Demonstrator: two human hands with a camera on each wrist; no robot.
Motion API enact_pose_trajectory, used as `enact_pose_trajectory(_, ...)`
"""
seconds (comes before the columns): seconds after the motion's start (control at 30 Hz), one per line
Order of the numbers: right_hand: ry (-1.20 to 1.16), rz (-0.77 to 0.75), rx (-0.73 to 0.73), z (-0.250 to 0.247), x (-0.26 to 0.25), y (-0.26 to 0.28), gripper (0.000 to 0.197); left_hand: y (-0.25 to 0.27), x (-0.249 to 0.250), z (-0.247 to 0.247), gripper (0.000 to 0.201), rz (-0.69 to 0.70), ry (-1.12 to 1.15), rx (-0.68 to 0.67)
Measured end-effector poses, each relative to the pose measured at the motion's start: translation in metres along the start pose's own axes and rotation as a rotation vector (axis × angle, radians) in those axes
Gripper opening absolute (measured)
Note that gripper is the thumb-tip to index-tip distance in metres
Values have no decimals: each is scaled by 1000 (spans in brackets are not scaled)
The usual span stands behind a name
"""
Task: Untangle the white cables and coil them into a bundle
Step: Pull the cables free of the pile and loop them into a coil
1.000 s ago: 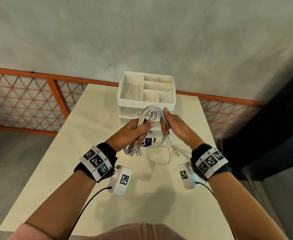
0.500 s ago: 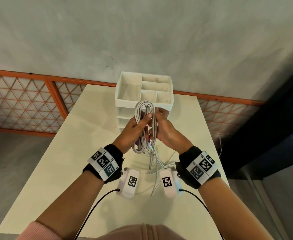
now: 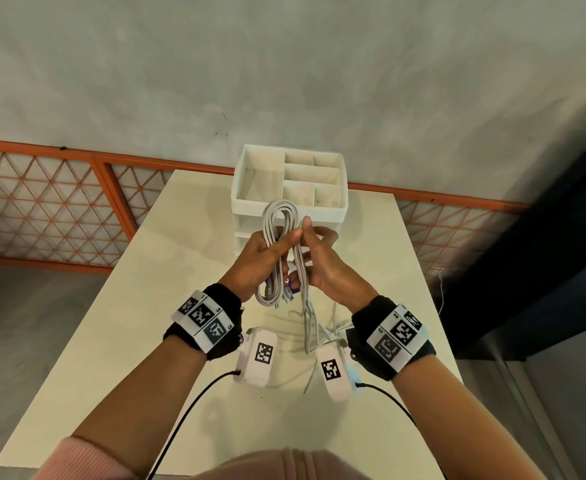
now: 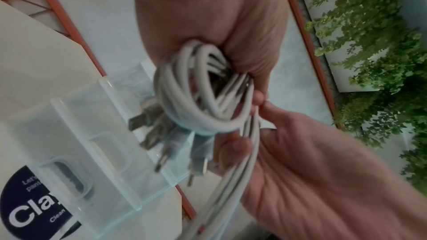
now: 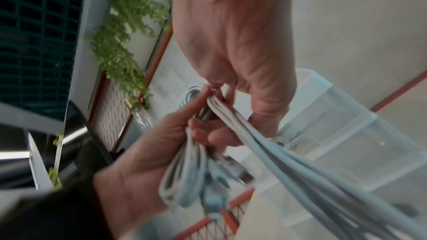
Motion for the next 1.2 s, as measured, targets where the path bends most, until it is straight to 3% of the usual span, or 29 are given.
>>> enact_pose_trajectory(0.1, 293, -42, -56, -4, -1, 3, 66, -7, -5, -17, 33, -4, 64, 195)
enact_pose_trajectory(0.2, 495, -201, -119, 0, -9, 11, 42, -12, -16, -45, 36, -20, 110, 438)
enact_pose_trajectory(0.3, 520, -360, -115, 10, -16, 13, 24, -12, -23, -53, 37, -7, 124, 566)
enact_pose_trajectory(0.4, 524, -412, -182, 25, -18, 17, 29, -11, -24, -51, 37, 13, 201, 618)
enact_pose_trajectory(0.47, 539, -370, -274, 30, -12, 19, 33, -12, -25, -50, 36, 0, 284, 614)
enact_pose_trajectory(0.6, 609, -282, -412, 31, 2, 18, 42, -16, -28, -48, 32, -64, 439, 514)
enact_pose_trajectory(0.73, 833, -329, -429, 31, 6, 15, 44, -22, -27, -45, 28, -155, 573, 439)
enact_pose_trajectory(0.87, 954, -386, -469, 31, 10, 14, 47, -22, -27, -44, 31, -140, 583, 576)
enact_pose_trajectory(1.03, 1010, -258, -595, 26, 17, 13, 55, -23, -35, -47, 33, -153, 653, 733)
enact_pose_trajectory(1.1, 937, -265, -629, 22, 16, 16, 57, -23, -38, -54, 33, -161, 746, 786)
enact_pose_trajectory(1.2, 622, -301, -495, 9, 12, 14, 49, -25, -39, -64, 33, -165, 863, 811)
Point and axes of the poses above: each hand's wrist, its own y-axis away from the middle knuckle, its own z-axis out of the palm, x = y × z, the point moved 5 cm from there along -y, towards the middle knuckle, and after that the axes turned 4 degrees about -y, right-handed, at the moved point
